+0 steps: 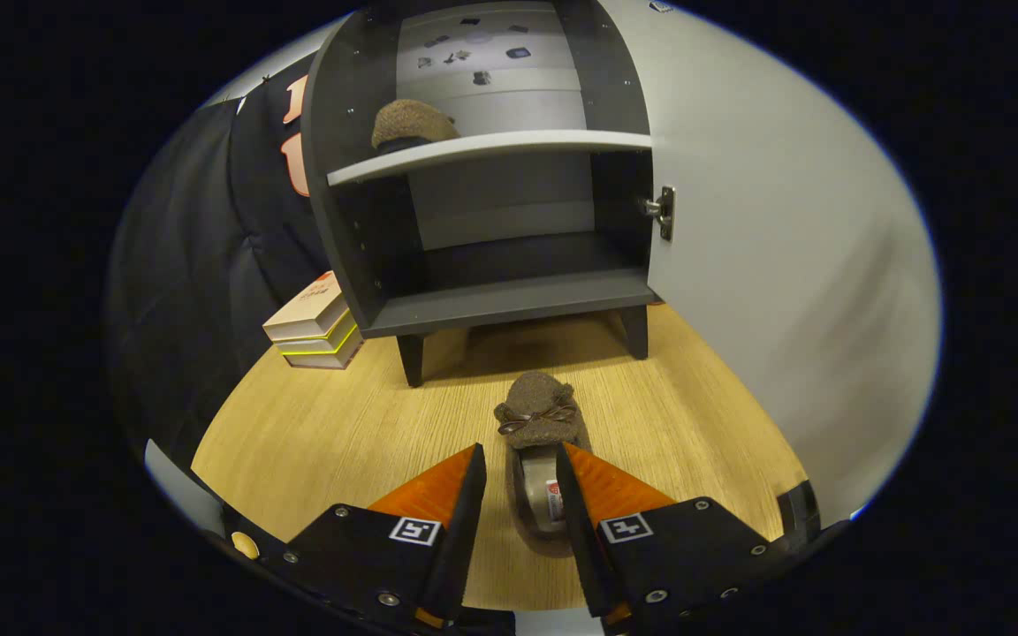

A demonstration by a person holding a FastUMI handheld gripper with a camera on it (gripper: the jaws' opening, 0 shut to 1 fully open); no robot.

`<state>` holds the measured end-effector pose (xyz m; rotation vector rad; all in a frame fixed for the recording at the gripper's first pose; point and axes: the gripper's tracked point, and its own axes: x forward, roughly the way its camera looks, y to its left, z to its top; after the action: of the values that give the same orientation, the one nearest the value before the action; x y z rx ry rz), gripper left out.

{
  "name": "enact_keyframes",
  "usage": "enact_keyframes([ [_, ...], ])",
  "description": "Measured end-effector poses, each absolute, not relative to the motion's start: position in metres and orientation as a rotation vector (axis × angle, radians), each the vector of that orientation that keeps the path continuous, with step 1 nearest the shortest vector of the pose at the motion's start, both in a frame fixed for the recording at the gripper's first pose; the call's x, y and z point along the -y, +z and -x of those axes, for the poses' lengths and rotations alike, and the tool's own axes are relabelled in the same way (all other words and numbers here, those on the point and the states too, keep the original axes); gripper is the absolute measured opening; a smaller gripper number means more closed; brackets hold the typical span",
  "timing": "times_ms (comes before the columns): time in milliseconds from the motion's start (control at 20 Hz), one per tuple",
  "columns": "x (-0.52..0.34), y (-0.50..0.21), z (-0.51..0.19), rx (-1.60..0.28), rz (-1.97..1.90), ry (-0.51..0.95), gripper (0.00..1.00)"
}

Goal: Open the shoe cabinet door, grab the shoes and put them into the shoe cabinet, then close the shoe cabinet door.

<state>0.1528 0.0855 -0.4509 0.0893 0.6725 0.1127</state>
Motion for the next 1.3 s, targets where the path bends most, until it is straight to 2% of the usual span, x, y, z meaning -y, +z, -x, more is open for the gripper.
enact_keyframes([
  [350, -0.096, -0.521, -0.184, -0.757, -0.092, 0.132, 0.41],
  [550, -0.102, -0.532, -0.206, -0.750, -0.132, 0.143, 0.34],
  [1000, -0.117, -0.549, -0.226, -0.806, -0.179, 0.152, 0.08],
  [1300, -0.115, -0.522, -0.220, -0.814, -0.193, 0.151, 0.06],
])
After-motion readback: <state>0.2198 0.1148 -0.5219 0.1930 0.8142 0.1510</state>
